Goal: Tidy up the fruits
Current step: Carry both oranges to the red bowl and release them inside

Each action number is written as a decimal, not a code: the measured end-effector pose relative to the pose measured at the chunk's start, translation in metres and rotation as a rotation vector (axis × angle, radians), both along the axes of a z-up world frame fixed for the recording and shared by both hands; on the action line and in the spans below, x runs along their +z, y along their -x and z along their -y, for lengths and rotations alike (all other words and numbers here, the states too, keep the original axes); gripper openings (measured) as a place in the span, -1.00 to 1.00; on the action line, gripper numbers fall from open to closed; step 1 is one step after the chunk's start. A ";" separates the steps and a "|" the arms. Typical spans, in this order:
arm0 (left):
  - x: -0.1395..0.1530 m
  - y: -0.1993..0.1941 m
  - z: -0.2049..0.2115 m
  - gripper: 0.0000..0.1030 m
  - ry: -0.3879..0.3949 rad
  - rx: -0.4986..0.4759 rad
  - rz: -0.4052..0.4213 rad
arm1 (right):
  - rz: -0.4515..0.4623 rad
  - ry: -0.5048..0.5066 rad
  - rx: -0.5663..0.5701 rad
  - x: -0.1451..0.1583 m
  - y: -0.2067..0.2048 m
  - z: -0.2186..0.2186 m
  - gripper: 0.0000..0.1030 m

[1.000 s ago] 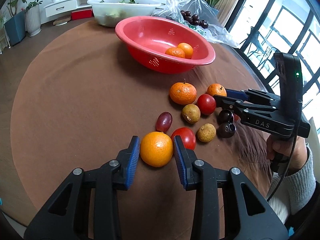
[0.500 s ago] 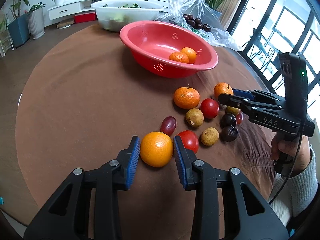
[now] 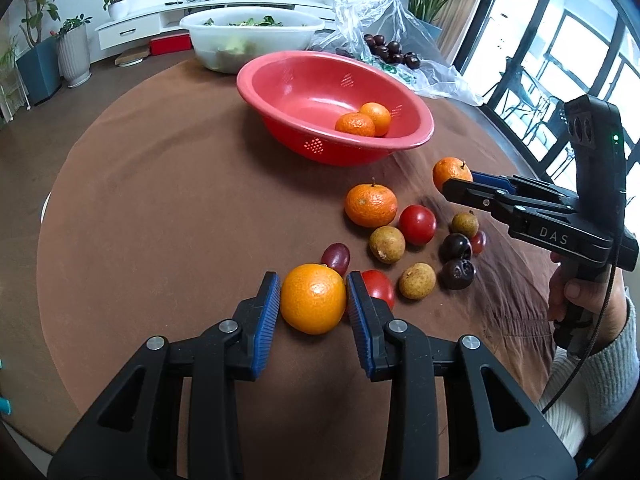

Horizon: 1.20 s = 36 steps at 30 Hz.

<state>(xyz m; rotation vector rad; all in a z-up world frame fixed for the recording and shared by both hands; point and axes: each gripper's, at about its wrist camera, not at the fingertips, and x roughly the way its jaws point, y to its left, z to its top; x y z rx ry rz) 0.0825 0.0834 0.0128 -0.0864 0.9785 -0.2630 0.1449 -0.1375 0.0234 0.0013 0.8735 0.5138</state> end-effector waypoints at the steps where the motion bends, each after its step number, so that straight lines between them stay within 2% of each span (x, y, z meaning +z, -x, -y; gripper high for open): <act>1: 0.001 -0.001 0.001 -0.39 0.001 -0.001 0.003 | 0.005 -0.001 -0.001 0.001 0.001 0.000 -0.22; 18: 0.024 -0.010 0.014 -0.39 -0.028 -0.023 0.079 | 0.076 -0.075 -0.004 0.027 0.004 0.002 -0.22; 36: 0.053 -0.049 0.026 -0.39 -0.068 -0.034 0.146 | 0.138 -0.099 0.021 0.048 -0.007 -0.010 -0.22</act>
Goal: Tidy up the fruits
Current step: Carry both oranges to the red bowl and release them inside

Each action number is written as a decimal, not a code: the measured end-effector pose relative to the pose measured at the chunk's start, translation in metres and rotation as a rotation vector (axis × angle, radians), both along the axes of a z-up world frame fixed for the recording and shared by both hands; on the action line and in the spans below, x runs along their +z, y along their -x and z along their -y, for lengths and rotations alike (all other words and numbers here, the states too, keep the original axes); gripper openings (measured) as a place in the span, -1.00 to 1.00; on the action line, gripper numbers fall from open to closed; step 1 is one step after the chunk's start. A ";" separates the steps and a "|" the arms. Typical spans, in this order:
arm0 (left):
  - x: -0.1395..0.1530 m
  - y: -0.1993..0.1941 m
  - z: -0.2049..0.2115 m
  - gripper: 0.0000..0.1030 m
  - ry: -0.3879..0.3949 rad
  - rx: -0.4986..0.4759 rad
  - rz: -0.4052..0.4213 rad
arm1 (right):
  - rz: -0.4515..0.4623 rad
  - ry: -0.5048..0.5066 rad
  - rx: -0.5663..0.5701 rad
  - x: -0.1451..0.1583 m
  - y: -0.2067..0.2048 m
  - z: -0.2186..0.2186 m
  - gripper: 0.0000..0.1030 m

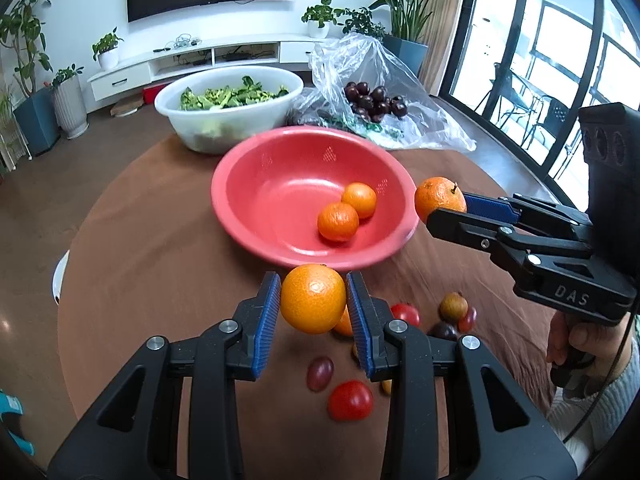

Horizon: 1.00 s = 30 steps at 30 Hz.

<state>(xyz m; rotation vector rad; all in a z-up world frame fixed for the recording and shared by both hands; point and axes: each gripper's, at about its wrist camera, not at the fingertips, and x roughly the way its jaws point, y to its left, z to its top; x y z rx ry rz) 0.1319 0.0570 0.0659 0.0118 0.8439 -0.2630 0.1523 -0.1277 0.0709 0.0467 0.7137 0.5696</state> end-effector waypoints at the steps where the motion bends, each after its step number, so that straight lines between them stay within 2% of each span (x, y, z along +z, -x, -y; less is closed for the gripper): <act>1: 0.001 -0.003 -0.001 -0.39 0.001 0.002 0.000 | 0.004 0.001 0.000 0.001 -0.001 -0.001 -0.22; 20: 0.002 -0.046 0.004 -0.38 -0.081 -0.001 0.035 | -0.006 0.074 0.002 -0.014 -0.030 -0.019 -0.22; 30: -0.008 -0.061 0.005 -0.35 -0.084 -0.003 0.028 | -0.003 0.150 -0.006 -0.025 -0.035 -0.025 -0.22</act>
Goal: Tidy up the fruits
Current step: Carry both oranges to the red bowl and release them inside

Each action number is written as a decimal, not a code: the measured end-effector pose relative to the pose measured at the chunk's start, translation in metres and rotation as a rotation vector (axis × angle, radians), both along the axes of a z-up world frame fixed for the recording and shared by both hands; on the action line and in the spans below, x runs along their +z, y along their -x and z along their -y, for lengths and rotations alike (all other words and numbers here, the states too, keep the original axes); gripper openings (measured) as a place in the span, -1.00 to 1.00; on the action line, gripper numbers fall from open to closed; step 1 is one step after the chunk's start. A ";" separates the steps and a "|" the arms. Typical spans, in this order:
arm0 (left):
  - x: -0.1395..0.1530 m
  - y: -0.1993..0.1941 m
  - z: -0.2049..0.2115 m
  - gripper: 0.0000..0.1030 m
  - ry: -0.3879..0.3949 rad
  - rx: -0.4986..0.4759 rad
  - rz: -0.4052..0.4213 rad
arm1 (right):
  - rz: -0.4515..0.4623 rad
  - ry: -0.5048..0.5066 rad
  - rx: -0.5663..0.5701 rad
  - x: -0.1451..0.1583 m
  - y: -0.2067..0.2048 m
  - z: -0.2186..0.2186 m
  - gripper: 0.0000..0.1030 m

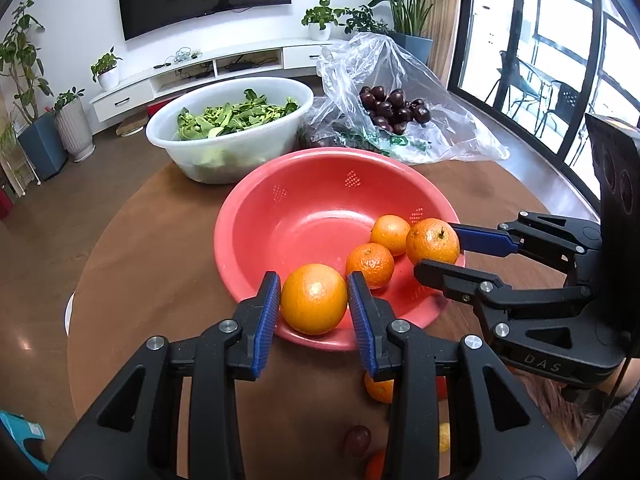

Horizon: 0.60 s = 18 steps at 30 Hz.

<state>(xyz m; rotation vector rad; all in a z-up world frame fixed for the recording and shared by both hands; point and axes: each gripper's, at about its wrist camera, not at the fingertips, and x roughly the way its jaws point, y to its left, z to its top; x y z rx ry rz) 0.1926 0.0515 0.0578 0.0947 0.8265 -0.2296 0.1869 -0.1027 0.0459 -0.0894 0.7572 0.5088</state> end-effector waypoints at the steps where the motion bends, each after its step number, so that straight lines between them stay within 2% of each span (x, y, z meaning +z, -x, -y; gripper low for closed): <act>1: -0.001 -0.001 0.000 -0.35 0.002 0.001 -0.002 | 0.001 0.004 0.002 0.000 0.000 0.000 -0.22; 5: -0.003 -0.006 0.002 -0.35 -0.002 0.003 -0.006 | 0.015 0.007 0.004 0.001 0.003 -0.001 -0.17; 7: -0.005 -0.008 0.003 -0.35 -0.005 0.005 -0.008 | 0.030 0.007 -0.001 0.004 0.004 0.000 0.01; 18: -0.010 -0.018 0.007 -0.35 -0.026 0.009 0.003 | 0.047 -0.033 -0.020 0.014 0.011 0.012 0.02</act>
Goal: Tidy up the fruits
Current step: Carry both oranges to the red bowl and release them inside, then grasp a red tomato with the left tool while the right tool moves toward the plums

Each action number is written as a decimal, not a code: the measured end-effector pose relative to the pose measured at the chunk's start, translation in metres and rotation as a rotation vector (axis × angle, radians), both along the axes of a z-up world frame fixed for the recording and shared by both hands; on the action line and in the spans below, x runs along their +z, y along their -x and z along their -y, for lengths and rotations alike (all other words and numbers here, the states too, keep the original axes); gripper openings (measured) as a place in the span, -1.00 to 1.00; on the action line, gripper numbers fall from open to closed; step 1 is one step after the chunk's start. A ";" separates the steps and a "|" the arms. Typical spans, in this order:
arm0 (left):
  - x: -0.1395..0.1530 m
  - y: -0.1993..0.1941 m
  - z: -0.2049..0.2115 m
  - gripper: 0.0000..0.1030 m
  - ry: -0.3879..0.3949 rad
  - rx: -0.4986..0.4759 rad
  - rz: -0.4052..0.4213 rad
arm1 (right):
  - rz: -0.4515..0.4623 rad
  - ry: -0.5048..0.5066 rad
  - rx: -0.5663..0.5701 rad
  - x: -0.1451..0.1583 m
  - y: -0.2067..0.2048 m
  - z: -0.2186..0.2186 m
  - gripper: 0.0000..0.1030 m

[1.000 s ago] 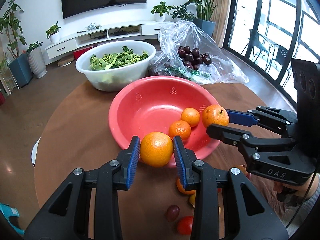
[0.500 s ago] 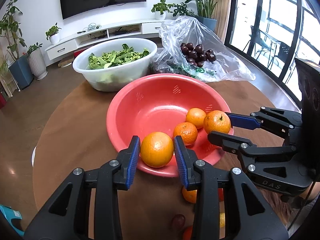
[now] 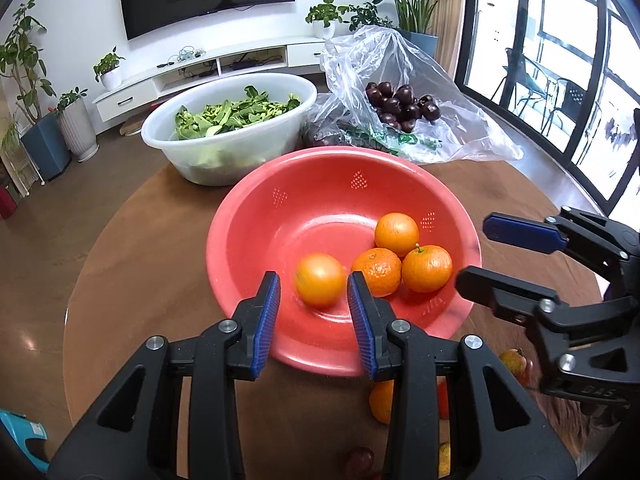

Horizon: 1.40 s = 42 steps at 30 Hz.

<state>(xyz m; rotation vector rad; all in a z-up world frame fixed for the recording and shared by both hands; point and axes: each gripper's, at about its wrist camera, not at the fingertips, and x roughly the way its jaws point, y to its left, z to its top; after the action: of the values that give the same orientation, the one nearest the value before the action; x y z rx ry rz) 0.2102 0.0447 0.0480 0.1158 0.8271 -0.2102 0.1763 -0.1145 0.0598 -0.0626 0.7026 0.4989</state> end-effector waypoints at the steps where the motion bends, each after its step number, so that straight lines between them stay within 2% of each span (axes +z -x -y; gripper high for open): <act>1: 0.001 0.000 0.000 -0.35 -0.004 0.005 0.003 | 0.002 -0.003 -0.002 0.001 0.001 0.001 0.02; 7: 0.010 0.013 -0.007 -0.35 0.017 0.014 0.017 | 0.003 -0.018 -0.001 0.006 0.014 0.007 0.02; 10: 0.017 0.029 -0.011 -0.35 0.020 0.015 0.031 | 0.007 -0.012 -0.004 0.010 0.026 0.011 0.02; 14: 0.019 0.055 -0.021 -0.34 0.062 0.028 0.025 | -0.002 -0.026 -0.018 0.010 0.042 0.020 0.03; 21: 0.002 0.100 -0.028 -0.34 0.083 0.036 -0.032 | -0.037 0.004 -0.023 -0.004 0.076 0.024 0.03; 28: -0.024 0.141 -0.016 -0.34 0.098 -0.019 -0.109 | -0.066 0.017 -0.021 -0.018 0.102 0.025 0.03; 36: -0.046 0.151 0.006 -0.34 0.063 -0.055 -0.163 | -0.045 0.042 -0.012 -0.018 0.109 0.021 0.03; 42: -0.053 0.150 0.012 -0.34 0.053 -0.051 -0.162 | -0.039 0.049 -0.005 -0.018 0.112 0.018 0.04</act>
<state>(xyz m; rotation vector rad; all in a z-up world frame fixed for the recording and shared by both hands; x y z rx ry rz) 0.0598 0.0327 -0.0046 0.0708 0.9797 -0.2923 0.0643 -0.1325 0.0415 -0.0968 0.7531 0.4790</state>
